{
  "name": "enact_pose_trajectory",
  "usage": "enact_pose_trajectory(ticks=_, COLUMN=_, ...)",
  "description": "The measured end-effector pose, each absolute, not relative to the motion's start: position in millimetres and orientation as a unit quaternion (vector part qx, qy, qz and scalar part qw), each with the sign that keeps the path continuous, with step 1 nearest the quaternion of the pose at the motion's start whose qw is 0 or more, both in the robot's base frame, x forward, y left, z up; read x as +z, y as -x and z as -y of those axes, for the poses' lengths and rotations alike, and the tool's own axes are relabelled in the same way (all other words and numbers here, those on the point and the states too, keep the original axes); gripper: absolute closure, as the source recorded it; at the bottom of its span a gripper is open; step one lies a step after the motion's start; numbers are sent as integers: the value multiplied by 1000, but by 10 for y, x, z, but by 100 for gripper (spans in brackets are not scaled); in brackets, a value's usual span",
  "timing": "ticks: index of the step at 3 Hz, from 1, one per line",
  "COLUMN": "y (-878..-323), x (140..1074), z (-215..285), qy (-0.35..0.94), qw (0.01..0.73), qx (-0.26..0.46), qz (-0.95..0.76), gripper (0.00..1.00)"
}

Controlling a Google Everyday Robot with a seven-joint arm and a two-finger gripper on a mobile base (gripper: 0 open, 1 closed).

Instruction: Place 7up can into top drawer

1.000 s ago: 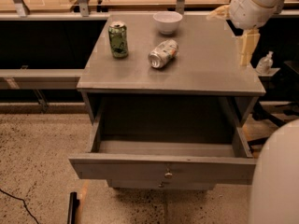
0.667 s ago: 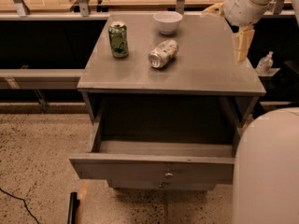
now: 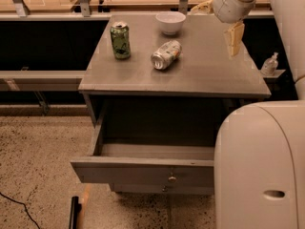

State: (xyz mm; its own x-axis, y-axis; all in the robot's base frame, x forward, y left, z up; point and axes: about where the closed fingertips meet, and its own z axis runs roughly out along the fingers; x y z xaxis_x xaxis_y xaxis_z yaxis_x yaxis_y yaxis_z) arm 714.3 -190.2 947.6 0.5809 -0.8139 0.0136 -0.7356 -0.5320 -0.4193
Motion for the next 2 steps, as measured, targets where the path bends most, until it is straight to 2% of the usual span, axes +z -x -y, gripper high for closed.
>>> enact_pose_trajectory(ticks=2, y=-7367, x=9108, z=1554, qy=893, qw=102, qx=-112, qz=-425, gripper=0)
